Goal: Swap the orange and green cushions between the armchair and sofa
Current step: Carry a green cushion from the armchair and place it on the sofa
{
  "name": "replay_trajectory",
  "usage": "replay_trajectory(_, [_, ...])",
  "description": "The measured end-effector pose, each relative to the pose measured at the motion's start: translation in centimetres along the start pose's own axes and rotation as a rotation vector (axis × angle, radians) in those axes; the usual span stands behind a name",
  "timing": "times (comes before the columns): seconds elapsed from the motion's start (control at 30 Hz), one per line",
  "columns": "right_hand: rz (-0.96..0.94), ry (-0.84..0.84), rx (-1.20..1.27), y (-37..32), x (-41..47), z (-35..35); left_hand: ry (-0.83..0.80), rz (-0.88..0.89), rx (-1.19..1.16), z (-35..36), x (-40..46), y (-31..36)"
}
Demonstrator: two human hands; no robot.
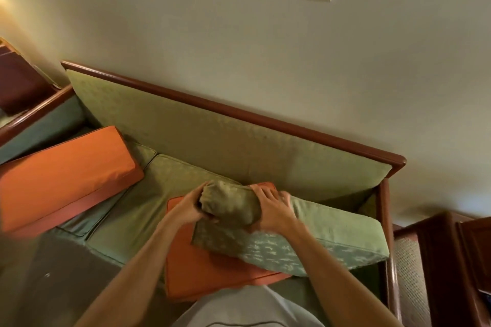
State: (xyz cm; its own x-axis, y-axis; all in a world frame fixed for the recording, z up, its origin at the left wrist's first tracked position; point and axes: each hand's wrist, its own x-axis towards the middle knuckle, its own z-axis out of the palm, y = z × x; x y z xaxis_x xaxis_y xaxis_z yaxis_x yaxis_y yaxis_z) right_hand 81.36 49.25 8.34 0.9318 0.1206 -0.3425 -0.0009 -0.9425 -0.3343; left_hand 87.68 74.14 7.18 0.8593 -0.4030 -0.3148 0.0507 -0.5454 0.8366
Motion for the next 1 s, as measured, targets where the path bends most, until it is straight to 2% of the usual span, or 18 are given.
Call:
replay_trajectory(0.17, [0.141,-0.041,-0.071,4.0,-0.2,-2.1,0.057,-0.213,-0.136,-3.9,1.8,-5.7])
replay_trajectory(0.27, [0.243,-0.091,-0.162,7.9,-2.3,-3.4,0.019,-0.215,-0.115,-4.5,2.5,-6.2])
replay_trajectory(0.33, [0.293,-0.129,-0.21,9.0,-3.6,-3.3,-0.11,-0.199,-0.034,-4.7,3.1,-4.8])
replay_trajectory(0.43, [0.358,-0.147,-0.227,8.8,-5.0,-2.2,-0.42,-0.272,0.188,-6.0,4.8,-0.8])
replay_trajectory(0.5, [0.394,-0.126,-0.228,8.3,-5.4,-1.4,-0.486,-0.262,0.381,-5.9,5.7,2.0])
replay_trajectory(0.6, [0.426,-0.074,-0.209,7.5,-5.4,-0.1,-0.359,-0.194,0.735,-3.0,5.8,4.3])
replay_trajectory(0.7, [0.418,0.012,-0.215,7.4,-5.0,1.3,-0.284,0.139,1.09,1.9,4.2,6.0])
replay_trajectory(0.73, [0.42,0.025,-0.212,7.4,-5.0,1.5,-0.324,0.204,1.136,3.6,3.7,6.3])
replay_trajectory(0.8, [0.437,0.026,-0.202,7.8,-5.2,1.6,-0.384,0.219,1.142,6.5,3.0,6.3])
replay_trajectory(0.9, [0.462,0.061,-0.178,8.7,-5.7,2.0,-0.191,0.266,1.101,8.9,3.0,5.7])
replay_trajectory(1.0, [0.44,0.086,-0.152,9.2,-5.5,2.1,-0.139,0.302,1.074,9.0,3.5,5.3])
